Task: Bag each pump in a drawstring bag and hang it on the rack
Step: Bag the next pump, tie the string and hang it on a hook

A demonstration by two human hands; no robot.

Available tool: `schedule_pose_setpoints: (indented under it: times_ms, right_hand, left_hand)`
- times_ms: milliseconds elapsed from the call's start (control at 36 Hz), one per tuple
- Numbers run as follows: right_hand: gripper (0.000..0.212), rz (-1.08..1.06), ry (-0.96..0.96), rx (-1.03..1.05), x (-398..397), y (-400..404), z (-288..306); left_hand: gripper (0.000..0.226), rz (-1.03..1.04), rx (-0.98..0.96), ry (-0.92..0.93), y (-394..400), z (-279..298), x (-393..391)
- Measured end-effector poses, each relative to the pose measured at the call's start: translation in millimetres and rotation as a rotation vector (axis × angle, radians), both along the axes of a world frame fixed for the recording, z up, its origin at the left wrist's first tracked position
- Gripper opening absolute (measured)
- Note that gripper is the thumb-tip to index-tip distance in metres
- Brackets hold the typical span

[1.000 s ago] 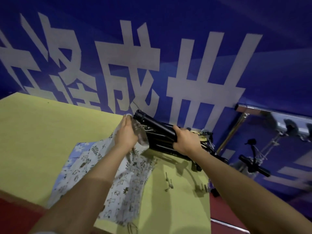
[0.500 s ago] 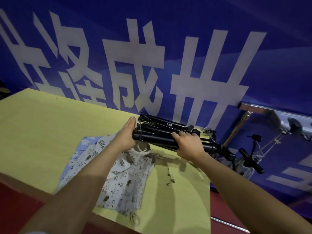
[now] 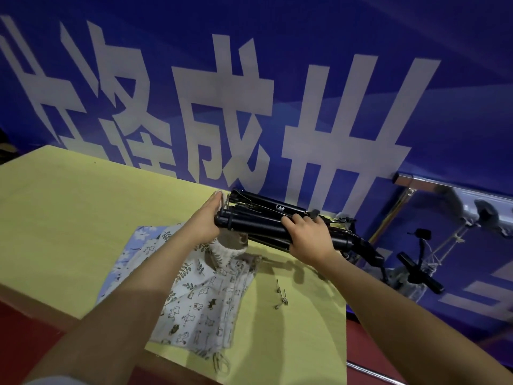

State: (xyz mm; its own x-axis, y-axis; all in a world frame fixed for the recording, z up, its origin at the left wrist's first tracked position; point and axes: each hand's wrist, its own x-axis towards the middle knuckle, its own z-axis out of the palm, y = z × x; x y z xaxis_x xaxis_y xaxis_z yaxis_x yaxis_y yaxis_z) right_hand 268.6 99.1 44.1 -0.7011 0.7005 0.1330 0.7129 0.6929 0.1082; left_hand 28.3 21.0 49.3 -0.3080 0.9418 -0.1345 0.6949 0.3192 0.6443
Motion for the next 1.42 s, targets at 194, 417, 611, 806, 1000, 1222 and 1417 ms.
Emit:
schedule_pose_setpoints:
  times_ms: [194, 417, 611, 806, 1000, 1222, 1417]
  right_hand:
    - [0.051, 0.062, -0.097, 0.07, -13.9, 1.8, 4.9]
    - [0.058, 0.212, -0.257, 0.254, -31.0, 0.3, 12.5]
    - [0.052, 0.289, -0.227, 0.445, -51.7, -1.9, 17.3]
    - [0.022, 0.458, 0.02, 0.712, -63.6, 8.6, 22.0]
    - [0.034, 0.538, 0.323, 0.607, -60.1, 9.6, 23.9]
    - [0.041, 0.202, 0.282, -0.136, -72.0, -9.2, 0.4]
    - [0.045, 0.137, 0.325, -0.319, -99.4, -20.4, 2.2]
  left_hand:
    - [0.104, -0.123, -0.132, 0.137, -7.8, 6.6, -5.7]
    - [0.101, -0.16, -0.148, 0.098, -5.9, 20.9, 5.2]
    - [0.094, -0.216, -0.074, 0.121, -2.1, 17.3, 28.2]
    - [0.05, -0.099, 0.095, 0.7, -5.1, 9.5, 44.6]
    - [0.046, 0.069, 0.151, 0.63, 1.5, 11.0, 29.9]
    - [0.051, 0.189, 0.332, 0.583, -3.0, 22.7, 18.6]
    - [0.05, 0.229, 0.435, 0.572, -9.4, 34.3, 18.0]
